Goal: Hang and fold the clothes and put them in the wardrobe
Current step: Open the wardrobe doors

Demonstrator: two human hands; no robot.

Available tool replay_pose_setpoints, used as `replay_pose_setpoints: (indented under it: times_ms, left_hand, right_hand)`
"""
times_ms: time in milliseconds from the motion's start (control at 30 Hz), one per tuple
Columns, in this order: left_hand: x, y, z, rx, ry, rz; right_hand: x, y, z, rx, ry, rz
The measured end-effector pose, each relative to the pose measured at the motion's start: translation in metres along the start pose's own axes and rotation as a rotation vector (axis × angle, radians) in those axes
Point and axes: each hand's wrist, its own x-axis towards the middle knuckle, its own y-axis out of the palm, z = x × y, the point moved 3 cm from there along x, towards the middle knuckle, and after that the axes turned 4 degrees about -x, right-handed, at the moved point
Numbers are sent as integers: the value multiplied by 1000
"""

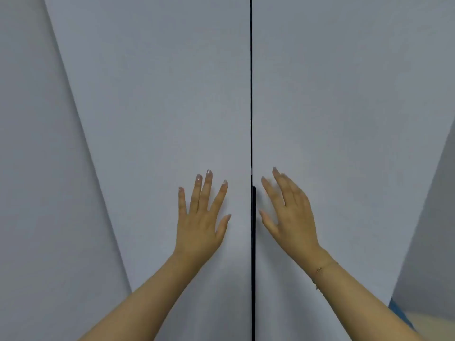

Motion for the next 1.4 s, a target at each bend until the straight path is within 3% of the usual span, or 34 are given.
replay_pose_setpoints:
  times_ms: [100, 167, 567, 800, 1100, 1233, 1400]
  left_hand:
    - [10, 30, 1, -24, 12, 7]
    - [12, 53, 1, -34, 36, 16]
    - [17, 90, 7, -75, 78, -45]
    - [12, 60, 1, -21, 14, 221]
    - [-35, -13, -33, -312, -49, 474]
    - [-61, -47, -61, -372, -8, 476]
    - [-73, -86, -95, -422, 19, 360]
  right_hand:
    - [8, 13, -2, 90, 80, -141]
    - [11, 23, 2, 70, 87, -147]
    - [38, 42, 15, 192, 355, 138]
    - [30, 19, 33, 81, 421, 206]
    - [-14, -60, 61, 83, 481, 198]
    - [-42, -99, 60, 93, 518, 201]
    - [-67, -137, 54, 133, 559, 186]
